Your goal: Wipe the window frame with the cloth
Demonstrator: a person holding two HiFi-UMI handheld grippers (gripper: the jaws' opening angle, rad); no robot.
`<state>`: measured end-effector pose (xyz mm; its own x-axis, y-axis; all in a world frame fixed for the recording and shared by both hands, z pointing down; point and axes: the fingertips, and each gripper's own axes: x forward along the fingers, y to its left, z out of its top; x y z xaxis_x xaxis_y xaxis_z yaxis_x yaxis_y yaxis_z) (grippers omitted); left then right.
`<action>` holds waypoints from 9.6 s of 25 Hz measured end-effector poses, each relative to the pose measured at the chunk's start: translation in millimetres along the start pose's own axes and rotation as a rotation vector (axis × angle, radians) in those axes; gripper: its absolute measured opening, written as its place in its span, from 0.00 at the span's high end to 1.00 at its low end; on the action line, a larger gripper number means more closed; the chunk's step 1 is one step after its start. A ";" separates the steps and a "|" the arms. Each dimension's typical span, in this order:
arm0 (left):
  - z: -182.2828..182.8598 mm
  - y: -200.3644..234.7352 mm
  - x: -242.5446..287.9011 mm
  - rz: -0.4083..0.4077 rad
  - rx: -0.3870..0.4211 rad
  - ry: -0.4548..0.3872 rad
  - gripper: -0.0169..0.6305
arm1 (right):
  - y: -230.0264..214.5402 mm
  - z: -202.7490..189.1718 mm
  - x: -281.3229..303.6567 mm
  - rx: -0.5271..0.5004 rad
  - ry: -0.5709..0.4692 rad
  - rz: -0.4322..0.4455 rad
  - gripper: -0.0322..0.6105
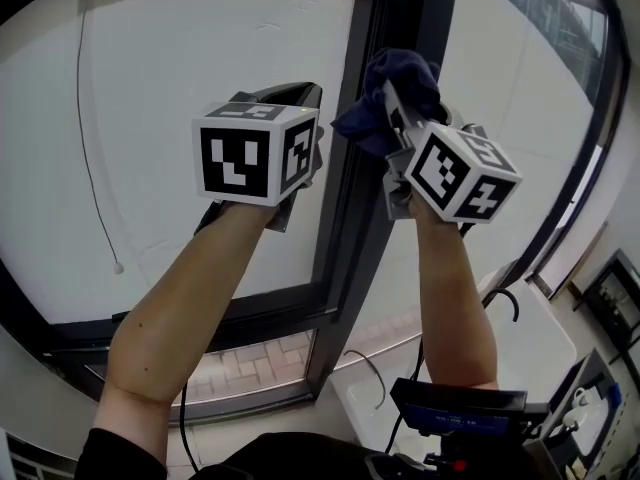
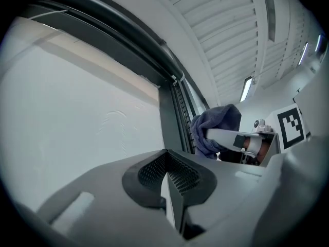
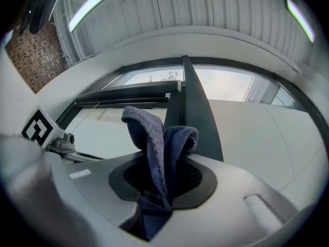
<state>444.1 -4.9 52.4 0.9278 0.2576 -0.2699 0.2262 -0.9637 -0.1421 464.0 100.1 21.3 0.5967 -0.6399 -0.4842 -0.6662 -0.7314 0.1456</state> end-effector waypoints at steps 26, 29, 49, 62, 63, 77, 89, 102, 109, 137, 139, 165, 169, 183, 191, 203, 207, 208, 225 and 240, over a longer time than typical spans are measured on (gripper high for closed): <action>-77.2 -29.4 -31.1 -0.040 -0.036 0.046 0.98 | 10.9 -103.5 -53.2 0.046 0.114 0.016 0.79; -91.9 -33.4 -31.1 -0.044 -0.067 0.060 0.98 | 13.1 -113.4 -58.3 0.046 0.128 0.013 0.79; -185.5 -41.7 -49.8 -0.012 -0.145 0.103 0.99 | 26.3 -189.1 -100.2 0.063 0.168 0.048 0.79; -242.9 -50.4 -66.1 -0.010 -0.160 0.171 0.99 | 35.8 -246.5 -129.6 0.070 0.222 0.049 0.79; -246.7 -50.9 -67.6 -0.014 -0.167 0.171 0.99 | 36.8 -252.6 -132.5 0.073 0.230 0.047 0.79; -324.1 -60.7 -95.2 -0.002 -0.166 0.256 0.99 | 49.6 -332.3 -173.7 0.059 0.356 0.046 0.79; -384.5 -66.0 -112.6 -0.016 -0.150 0.329 0.99 | 55.6 -377.9 -197.2 0.112 0.431 0.026 0.79; -427.3 -89.0 -123.4 -0.076 -0.183 0.410 0.99 | 65.3 -435.6 -225.9 0.138 0.581 -0.004 0.79; -438.4 -91.8 -125.8 -0.061 -0.183 0.440 0.99 | 71.4 -459.5 -240.2 0.163 0.642 0.003 0.79; -458.0 -120.1 -135.0 0.110 -0.233 0.474 0.99 | 75.3 -465.3 -257.7 0.212 0.664 0.268 0.79; -459.0 -113.9 -139.9 0.128 -0.231 0.477 0.99 | 81.0 -467.9 -253.7 0.213 0.667 0.296 0.79; -453.2 -42.4 -214.8 0.174 -0.244 0.499 0.99 | 171.1 -476.4 -229.5 0.256 0.704 0.362 0.79; -451.2 -31.3 -233.5 0.208 -0.249 0.499 0.99 | 190.7 -474.4 -226.6 0.254 0.709 0.395 0.79; -436.7 10.0 -291.4 0.312 -0.243 0.503 0.99 | 251.5 -471.0 -215.7 0.278 0.720 0.458 0.79; -435.3 21.5 -316.0 0.351 -0.247 0.510 0.99 | 276.5 -470.5 -211.8 0.302 0.724 0.484 0.79; -429.6 45.0 -350.9 0.417 -0.255 0.507 0.99 | 321.1 -467.7 -205.5 0.315 0.729 0.547 0.79; -427.9 54.2 -364.4 0.447 -0.257 0.501 0.99 | 340.5 -467.4 -203.4 0.320 0.734 0.577 0.79; -427.7 55.9 -367.9 0.454 -0.260 0.500 0.99 | 345.5 -467.3 -203.5 0.320 0.737 0.585 0.79; -414.4 108.3 -440.6 0.589 -0.280 0.459 0.99 | 429.8 -464.7 -189.7 0.343 0.767 0.662 0.79; -406.8 152.8 -520.2 0.684 -0.270 0.463 0.99 | 511.8 -460.3 -175.3 0.403 0.761 0.686 0.79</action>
<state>116.7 -314.9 558.5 0.8997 -0.3826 0.2099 -0.4172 -0.8952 0.1566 224.3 -270.5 577.8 0.0712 -0.9601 0.2703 -0.9761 -0.1229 -0.1793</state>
